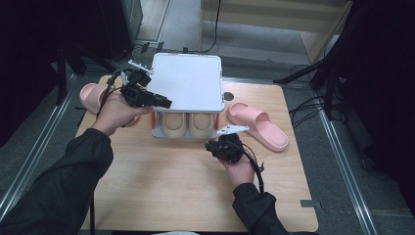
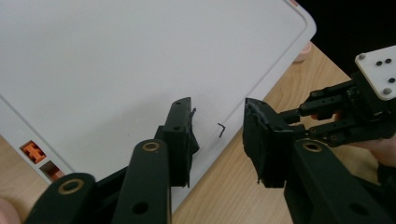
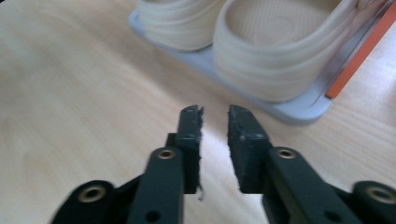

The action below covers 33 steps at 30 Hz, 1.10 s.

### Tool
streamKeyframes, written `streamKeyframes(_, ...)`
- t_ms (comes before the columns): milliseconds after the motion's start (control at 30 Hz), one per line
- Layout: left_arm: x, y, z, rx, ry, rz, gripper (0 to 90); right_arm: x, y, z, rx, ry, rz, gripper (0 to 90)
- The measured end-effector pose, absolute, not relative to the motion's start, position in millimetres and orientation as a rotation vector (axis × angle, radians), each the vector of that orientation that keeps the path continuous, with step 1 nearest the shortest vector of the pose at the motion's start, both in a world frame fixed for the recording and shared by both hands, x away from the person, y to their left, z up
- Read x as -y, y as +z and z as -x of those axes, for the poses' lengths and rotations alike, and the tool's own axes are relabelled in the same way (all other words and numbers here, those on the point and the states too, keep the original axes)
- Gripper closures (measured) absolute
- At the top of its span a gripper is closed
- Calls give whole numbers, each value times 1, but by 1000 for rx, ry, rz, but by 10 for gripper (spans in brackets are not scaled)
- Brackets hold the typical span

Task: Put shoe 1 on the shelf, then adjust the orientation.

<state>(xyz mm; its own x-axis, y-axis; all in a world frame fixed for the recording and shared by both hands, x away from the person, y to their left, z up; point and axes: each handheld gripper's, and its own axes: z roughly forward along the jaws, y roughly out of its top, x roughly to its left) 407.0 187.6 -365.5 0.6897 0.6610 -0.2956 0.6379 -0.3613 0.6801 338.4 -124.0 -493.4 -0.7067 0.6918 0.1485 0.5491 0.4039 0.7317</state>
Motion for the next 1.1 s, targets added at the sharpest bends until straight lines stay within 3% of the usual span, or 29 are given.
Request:
streamKeyframes(67, -188, -359, -397, -971, 50, -2079, 482, 133, -488, -334, -2547, 1202, -1105, 652)
streamKeyframes(133, -189, -356, -394, -960, 51, -2085, 454, 137, -486, -333, -2554, 1219, -1109, 627)
streamKeyframes(167, -191, -353, -386, -951, 74, -2113, 441, 142, -481, -329, -2572, 1264, -1084, 569)
streamKeyframes(400, -202, -354, -360, -934, 74, -2146, 434, 154, -476, -314, -2593, 1328, -896, 410)
streamKeyframes(1100, -241, -407, -316, -980, 100, -2140, 438, 172, -482, -315, -2614, 1354, -940, 411)
